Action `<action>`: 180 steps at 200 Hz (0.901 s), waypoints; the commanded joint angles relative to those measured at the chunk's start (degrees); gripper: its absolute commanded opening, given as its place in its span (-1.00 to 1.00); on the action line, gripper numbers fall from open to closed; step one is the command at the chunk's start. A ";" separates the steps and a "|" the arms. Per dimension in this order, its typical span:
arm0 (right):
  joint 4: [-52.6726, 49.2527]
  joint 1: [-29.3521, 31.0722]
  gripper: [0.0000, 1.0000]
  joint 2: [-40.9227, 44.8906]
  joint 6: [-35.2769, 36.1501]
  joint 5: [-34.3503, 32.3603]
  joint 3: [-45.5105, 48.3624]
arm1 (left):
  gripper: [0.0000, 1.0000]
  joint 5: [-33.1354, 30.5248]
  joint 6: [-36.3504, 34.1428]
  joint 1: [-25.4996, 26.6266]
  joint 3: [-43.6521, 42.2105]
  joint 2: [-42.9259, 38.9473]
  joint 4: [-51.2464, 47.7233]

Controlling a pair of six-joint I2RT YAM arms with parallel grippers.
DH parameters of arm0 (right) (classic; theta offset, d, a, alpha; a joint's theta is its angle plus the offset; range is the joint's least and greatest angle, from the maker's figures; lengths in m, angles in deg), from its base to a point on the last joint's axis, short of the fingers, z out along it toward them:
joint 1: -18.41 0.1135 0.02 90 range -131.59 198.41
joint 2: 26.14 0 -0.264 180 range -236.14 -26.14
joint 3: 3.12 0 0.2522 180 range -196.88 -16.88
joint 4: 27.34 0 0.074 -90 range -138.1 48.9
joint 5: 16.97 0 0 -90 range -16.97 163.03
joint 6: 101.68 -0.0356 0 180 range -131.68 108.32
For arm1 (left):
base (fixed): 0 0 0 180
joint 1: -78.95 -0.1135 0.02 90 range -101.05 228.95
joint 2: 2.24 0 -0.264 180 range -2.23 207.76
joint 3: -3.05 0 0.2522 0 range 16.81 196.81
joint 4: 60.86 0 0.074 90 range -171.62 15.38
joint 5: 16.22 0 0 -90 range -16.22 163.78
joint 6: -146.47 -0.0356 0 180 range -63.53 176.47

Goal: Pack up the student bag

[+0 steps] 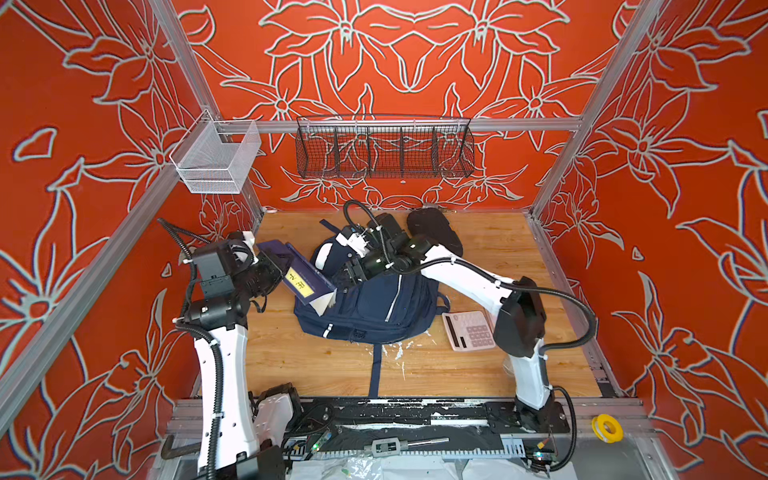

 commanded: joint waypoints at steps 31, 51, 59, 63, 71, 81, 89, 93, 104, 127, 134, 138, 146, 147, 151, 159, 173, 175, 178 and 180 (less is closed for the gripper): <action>5.94 -1.60 0.36 6.99 -1.94 -1.06 7.94 | -1.00 -7.74 5.71 16.31 4.10 6.79 8.93; 7.15 -3.06 0.36 9.14 -2.33 -1.92 13.74 | -1.00 -10.07 5.67 21.70 3.03 11.06 11.29; 8.81 -3.66 0.36 10.23 -2.81 -2.25 17.04 | -1.00 -10.58 5.77 23.65 2.37 12.97 12.69; 9.36 -3.92 0.36 10.63 -2.92 -2.85 18.60 | -1.00 -10.85 5.80 24.54 2.17 13.96 13.31; 9.60 -4.40 0.36 11.11 -2.56 -3.92 21.17 | -1.00 -11.19 5.72 26.08 1.66 15.91 14.67; 9.63 -5.05 0.36 11.32 -2.40 -4.76 24.04 | -1.00 -11.41 5.68 27.39 1.46 18.45 15.71; 9.39 -5.51 0.35 11.52 -2.08 -6.42 26.15 | -1.00 -10.96 5.09 27.94 1.27 20.53 16.73; 9.19 -5.61 0.35 11.70 -1.57 -7.23 27.16 | -1.00 -11.00 4.87 28.17 1.34 21.52 16.80; 9.58 -5.90 0.36 12.52 -0.81 -9.72 29.87 | -1.00 -10.84 4.16 28.45 1.45 24.41 17.27; 12.92 -7.00 0.36 12.17 -3.02 -9.47 33.76 | -1.00 -8.10 4.11 28.78 2.56 31.09 19.52; 13.68 -7.35 0.36 11.71 -3.83 -9.30 34.23 | -1.00 -7.60 3.84 28.85 3.56 33.35 19.37; 14.24 -7.62 0.36 11.52 -4.48 -9.25 34.62 | -1.00 -6.90 3.57 28.89 4.17 34.71 19.42; 15.72 -8.26 0.36 11.30 -6.21 -9.46 35.56 | -1.00 -5.96 3.06 29.11 5.59 37.24 19.17; 15.83 -8.32 0.36 11.31 -6.41 -9.42 35.70 | -1.00 -5.95 2.98 29.13 5.76 37.52 19.09; 16.87 -8.65 0.36 11.15 -7.07 -9.32 36.25 | -1.00 -5.94 2.75 29.30 6.46 38.71 18.74; 18.51 -9.35 0.36 11.14 -8.37 -9.41 37.18 | -1.00 -5.57 1.91 29.62 7.63 40.68 18.48; 19.84 -10.39 0.35 11.25 -9.09 -10.62 38.31 | -1.00 -5.66 1.39 30.16 9.05 43.65 18.07; 19.60 -10.53 0.35 11.32 -8.97 -11.07 38.27 | -1.00 -5.62 1.34 30.20 9.26 44.04 18.05; 19.03 -10.69 0.35 11.36 -8.65 -11.80 38.16 | -1.00 -5.52 1.31 30.21 9.52 44.65 18.03; 18.56 -10.78 0.35 11.39 -8.35 -12.23 38.08 | -1.00 -5.37 1.39 30.19 9.64 45.01 18.08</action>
